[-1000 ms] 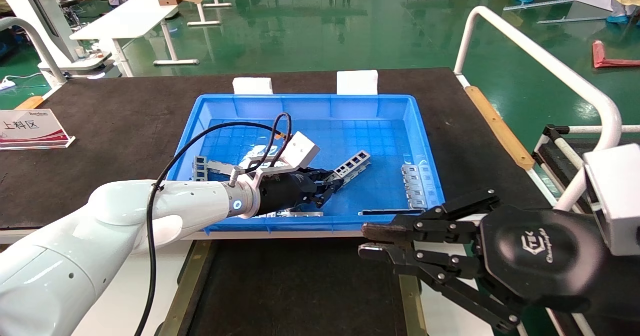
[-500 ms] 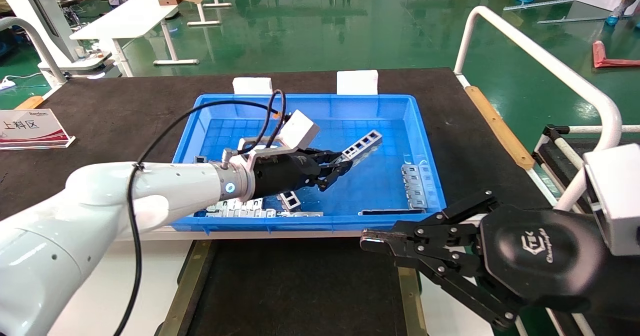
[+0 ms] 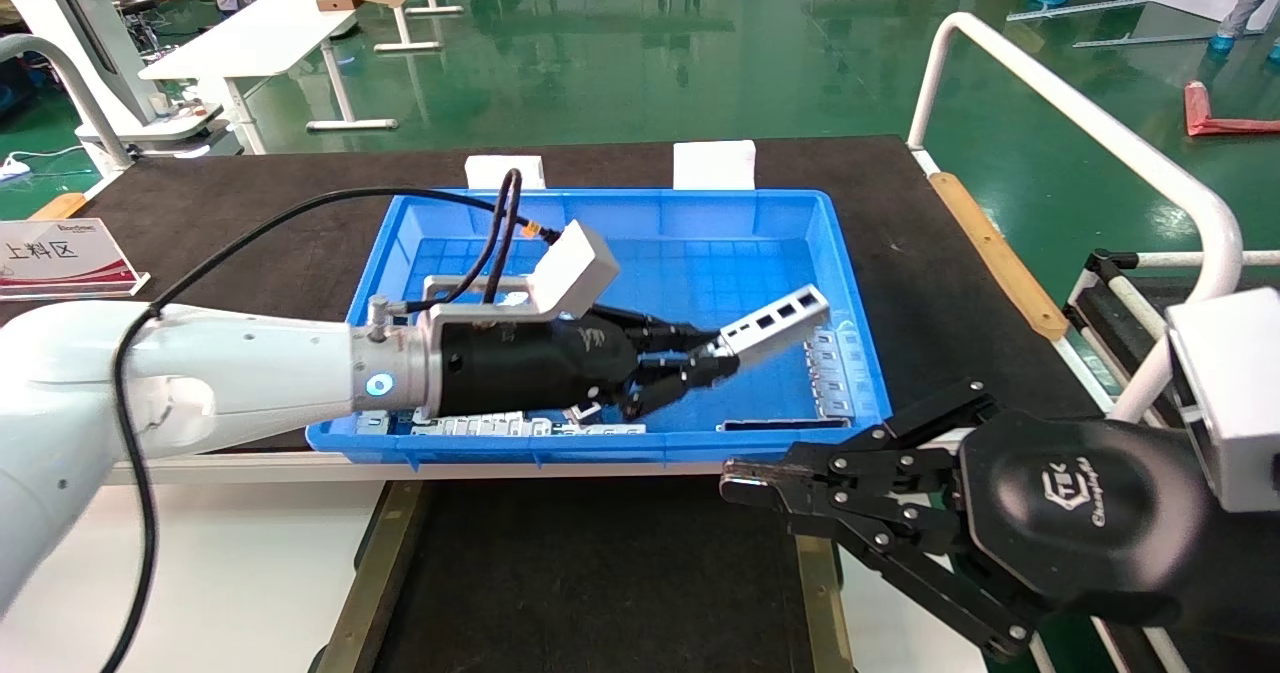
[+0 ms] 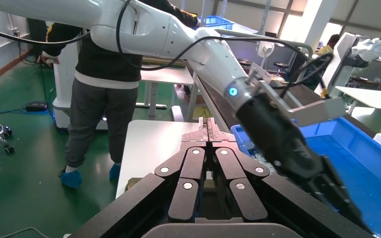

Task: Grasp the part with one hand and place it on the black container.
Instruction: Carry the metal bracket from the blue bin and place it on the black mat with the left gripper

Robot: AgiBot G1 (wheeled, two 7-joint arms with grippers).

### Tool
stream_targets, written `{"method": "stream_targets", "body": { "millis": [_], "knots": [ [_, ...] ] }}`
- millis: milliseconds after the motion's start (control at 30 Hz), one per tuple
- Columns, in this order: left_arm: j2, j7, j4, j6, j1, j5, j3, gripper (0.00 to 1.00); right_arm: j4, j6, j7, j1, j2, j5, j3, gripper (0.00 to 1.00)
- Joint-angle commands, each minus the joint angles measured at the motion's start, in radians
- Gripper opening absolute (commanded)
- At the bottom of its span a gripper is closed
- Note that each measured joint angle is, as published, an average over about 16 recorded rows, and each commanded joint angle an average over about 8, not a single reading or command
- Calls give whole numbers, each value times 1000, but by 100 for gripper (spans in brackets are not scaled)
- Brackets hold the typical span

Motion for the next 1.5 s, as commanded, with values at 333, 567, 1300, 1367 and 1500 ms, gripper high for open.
{"method": "stream_targets", "body": {
  "millis": [333, 567, 1300, 1367, 1500],
  "knots": [
    [-142, -24, -152, 183, 75, -36, -5, 0, 0, 0, 0, 0, 0, 0, 0, 0],
    [-271, -85, -364, 139, 214, -58, 0, 0, 0, 0, 0, 0, 0, 0, -1, 0],
    [-384, -290, -765, -508, 649, -118, 22, 0, 0, 1, -1, 0, 1, 1, -1, 0],
    [-365, -301, -761, -554, 666, -123, 23, 0, 0, 1, -1, 0, 1, 1, -1, 0],
    [-321, -327, -741, -643, 690, -132, 25, 0, 0, 1, -1, 0, 1, 1, -2, 0]
  ]
}}
